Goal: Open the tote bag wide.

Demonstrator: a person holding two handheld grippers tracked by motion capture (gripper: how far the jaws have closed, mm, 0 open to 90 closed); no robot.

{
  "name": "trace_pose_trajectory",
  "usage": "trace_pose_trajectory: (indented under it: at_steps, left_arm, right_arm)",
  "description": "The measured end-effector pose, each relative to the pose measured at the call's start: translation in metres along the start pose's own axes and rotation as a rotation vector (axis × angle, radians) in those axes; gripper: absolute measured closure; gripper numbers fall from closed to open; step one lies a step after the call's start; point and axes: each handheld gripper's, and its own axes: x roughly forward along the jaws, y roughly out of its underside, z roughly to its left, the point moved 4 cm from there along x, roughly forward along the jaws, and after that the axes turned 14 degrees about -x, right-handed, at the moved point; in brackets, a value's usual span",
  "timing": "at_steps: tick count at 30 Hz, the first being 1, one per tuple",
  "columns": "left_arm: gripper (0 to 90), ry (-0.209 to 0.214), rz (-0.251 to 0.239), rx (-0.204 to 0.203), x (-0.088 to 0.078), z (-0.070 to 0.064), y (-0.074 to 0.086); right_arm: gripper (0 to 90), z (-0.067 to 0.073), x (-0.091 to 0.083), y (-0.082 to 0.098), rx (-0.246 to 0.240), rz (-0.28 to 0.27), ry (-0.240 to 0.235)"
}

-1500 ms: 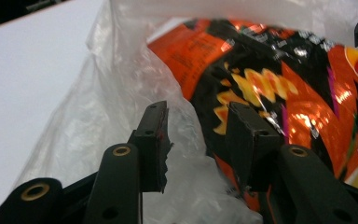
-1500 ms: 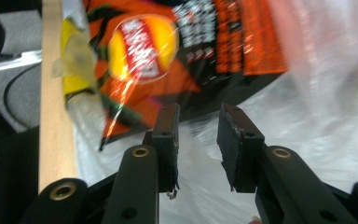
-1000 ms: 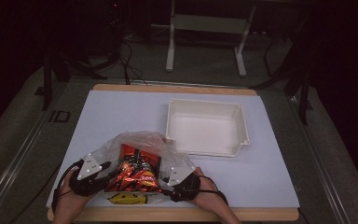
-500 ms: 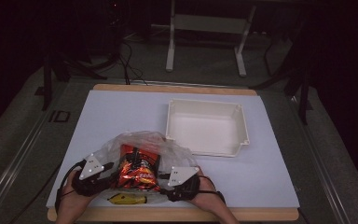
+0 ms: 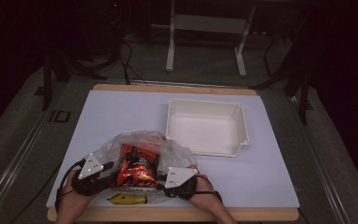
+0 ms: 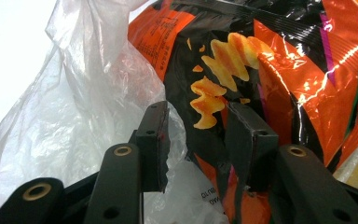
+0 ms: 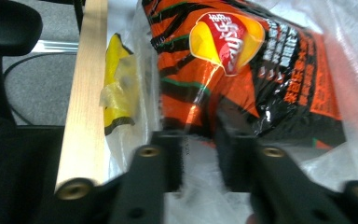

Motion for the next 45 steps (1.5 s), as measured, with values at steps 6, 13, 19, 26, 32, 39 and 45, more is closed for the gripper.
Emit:
trace_pose_trajectory:
  at_steps: [6, 13, 19, 26, 32, 39, 45]
  left_arm:
    - [57.0, -0.007, -0.039, -0.007, -0.01, 0.005, -0.001]
    - [53.5, -0.02, -0.085, 0.005, -0.023, 0.012, 0.0]
    - [49.8, 0.016, -0.119, 0.042, -0.027, 0.008, 0.0]
    - [44.3, 0.04, -0.114, 0.053, -0.027, 0.006, -0.003]
    - [39.3, 0.092, -0.139, 0.086, -0.027, -0.002, -0.007]
    - [35.2, 0.143, -0.181, 0.147, -0.012, -0.019, -0.029]
    - [52.0, 0.14, -0.201, 0.167, 0.0, -0.031, -0.045]
  right_arm:
    - [88.7, -0.011, -0.007, -0.001, 0.073, -0.045, 0.029]
    - [89.2, -0.024, -0.017, -0.003, 0.137, -0.096, 0.054]
    - [89.5, -0.035, -0.026, -0.006, 0.183, -0.143, 0.071]
    - [89.4, -0.045, -0.035, -0.008, 0.19, -0.156, 0.091]
    - [89.5, -0.049, -0.038, -0.01, 0.198, -0.171, 0.084]
    - [89.5, -0.053, -0.037, -0.014, 0.208, -0.188, 0.071]
    - [89.0, -0.057, -0.038, -0.016, 0.215, -0.188, 0.072]
